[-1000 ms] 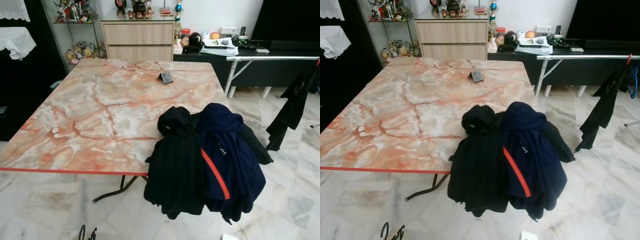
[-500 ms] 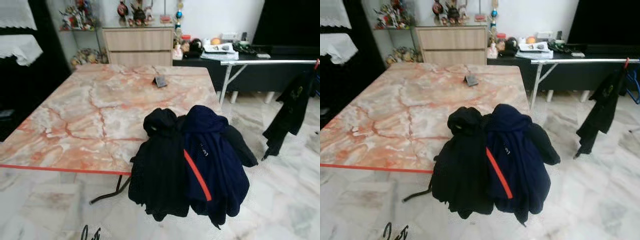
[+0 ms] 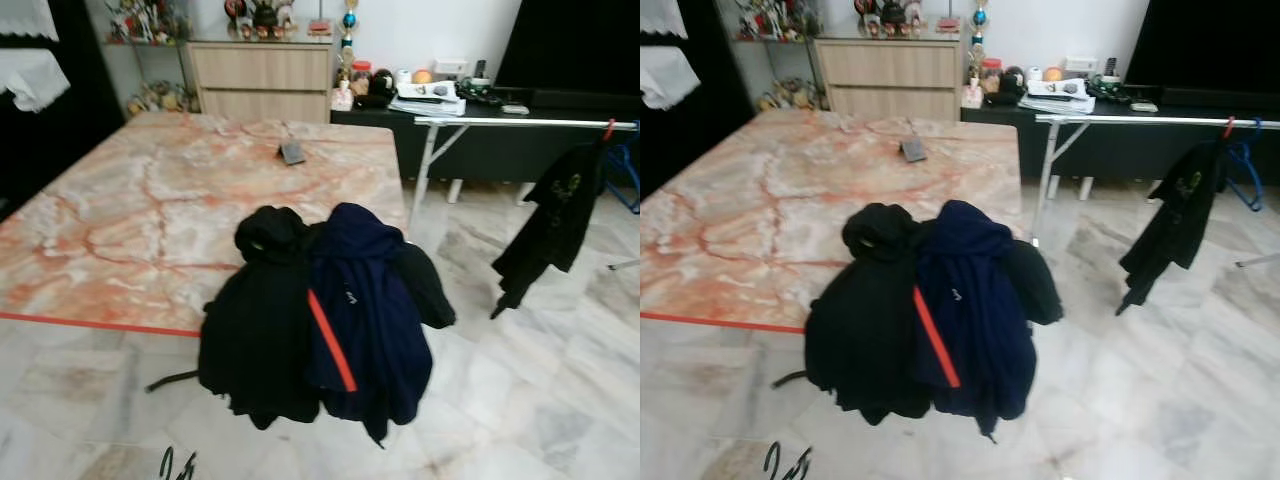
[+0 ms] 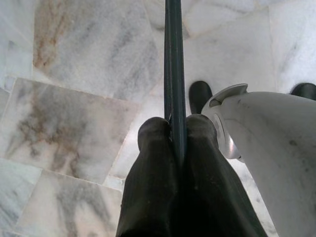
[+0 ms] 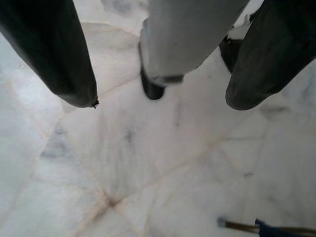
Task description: Hang hanger
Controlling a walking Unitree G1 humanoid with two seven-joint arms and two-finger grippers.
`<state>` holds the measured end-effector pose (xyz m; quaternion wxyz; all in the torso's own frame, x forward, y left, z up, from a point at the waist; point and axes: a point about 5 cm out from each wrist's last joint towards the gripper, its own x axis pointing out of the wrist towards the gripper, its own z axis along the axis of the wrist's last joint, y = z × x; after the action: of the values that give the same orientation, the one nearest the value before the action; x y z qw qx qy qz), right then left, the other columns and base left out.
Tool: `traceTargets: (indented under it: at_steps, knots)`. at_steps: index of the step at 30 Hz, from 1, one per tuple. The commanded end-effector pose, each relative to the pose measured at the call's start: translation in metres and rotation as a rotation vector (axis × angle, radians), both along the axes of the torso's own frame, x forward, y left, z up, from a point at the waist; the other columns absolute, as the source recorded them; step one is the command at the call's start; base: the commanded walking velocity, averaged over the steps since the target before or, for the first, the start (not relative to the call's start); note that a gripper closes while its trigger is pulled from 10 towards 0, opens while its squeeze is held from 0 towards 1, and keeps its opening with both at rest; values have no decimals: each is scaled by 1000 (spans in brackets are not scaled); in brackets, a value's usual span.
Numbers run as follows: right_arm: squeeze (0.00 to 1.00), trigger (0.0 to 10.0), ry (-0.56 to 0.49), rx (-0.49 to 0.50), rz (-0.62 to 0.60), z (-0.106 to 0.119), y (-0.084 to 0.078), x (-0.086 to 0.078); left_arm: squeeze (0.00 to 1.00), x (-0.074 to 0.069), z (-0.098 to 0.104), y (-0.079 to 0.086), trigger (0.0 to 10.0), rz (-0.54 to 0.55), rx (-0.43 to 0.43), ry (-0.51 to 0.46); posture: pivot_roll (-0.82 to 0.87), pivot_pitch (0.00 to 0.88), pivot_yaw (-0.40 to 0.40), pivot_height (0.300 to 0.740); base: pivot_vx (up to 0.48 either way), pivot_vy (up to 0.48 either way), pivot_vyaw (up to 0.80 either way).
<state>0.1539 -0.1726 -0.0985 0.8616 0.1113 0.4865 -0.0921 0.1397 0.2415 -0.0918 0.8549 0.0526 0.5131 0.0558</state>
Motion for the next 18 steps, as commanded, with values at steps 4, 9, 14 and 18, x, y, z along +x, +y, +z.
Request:
traceTargets:
  at_steps: [4,9,14,18]
  knots:
    - [0,10000,5,-11,-6,-1,-5,-3,0,-1,0,-1,10000,-11,0,9,-69,58,25,740,0,-296,0]
    - [0,10000,8,-11,-8,-1,-5,-4,0,-1,0,0,10000,-13,0,10,-70,59,26,740,0,-295,0]
    - [0,10000,11,-12,-8,-2,-5,-5,0,-1,0,0,10000,-15,0,10,-69,59,26,740,0,-304,0]
    - [0,10000,13,-12,-8,-2,-5,-6,0,-1,-1,0,10000,-15,0,10,-69,58,27,740,0,-309,0]
